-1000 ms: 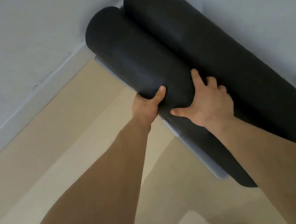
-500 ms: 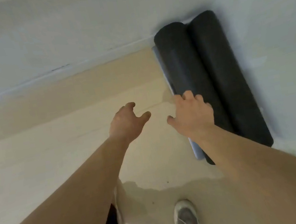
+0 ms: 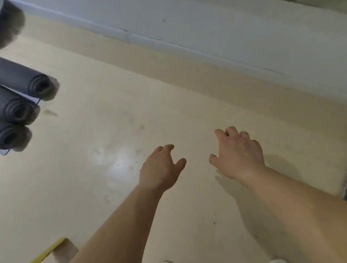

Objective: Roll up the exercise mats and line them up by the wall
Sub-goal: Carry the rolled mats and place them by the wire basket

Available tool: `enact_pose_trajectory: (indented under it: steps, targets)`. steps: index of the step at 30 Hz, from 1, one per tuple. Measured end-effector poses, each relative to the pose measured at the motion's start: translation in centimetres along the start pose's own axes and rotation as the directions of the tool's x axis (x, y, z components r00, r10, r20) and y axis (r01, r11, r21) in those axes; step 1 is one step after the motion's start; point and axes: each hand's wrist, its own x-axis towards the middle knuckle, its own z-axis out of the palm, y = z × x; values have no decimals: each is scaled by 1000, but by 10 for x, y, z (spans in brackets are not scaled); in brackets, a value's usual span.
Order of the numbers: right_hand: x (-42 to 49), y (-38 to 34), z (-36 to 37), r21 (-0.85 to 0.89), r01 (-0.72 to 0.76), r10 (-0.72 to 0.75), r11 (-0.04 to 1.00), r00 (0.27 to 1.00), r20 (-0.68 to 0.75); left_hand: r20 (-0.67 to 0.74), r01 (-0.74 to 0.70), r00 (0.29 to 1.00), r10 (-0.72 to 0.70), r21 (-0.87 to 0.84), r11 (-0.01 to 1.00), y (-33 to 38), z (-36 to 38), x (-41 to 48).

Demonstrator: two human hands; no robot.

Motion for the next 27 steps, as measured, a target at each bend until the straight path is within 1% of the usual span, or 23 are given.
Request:
enact_pose_trajectory:
  steps: [4,8,11,15,18,21,24,27]
  targets:
    - [20,-150,-15,-83,144,-142,986,989,28,-44,145,988,-150,-111,983,-137,-75,-27]
    - [40,-301,-32,-86,222,-220,971,975,38,-56,264,959,-276,-166,950,-262,-150,-57]
    - [59,-409,-42,-96,313,-309,945,950,52,-87,351,922,-377,-220,910,-343,-201,-62]
    - [102,-531,-49,-121,417,-410,901,909,79,-94,413,884,-458,-303,859,-431,-260,-47]
    - [136,-609,-47,-149,448,-426,882,891,154,-43,511,830,-556,-341,789,-500,-293,-31]
    - [164,-677,-38,-228,481,-438,847,873,213,-19,560,791,-611,-378,737,-568,-324,-6]
    - [186,-750,-32,-266,489,-427,831,866,260,-24,548,779,-626,-460,699,-627,-361,19]
    - [203,-820,-18,-254,471,-403,845,872,278,-18,531,791,-612,-477,700,-687,-395,44]
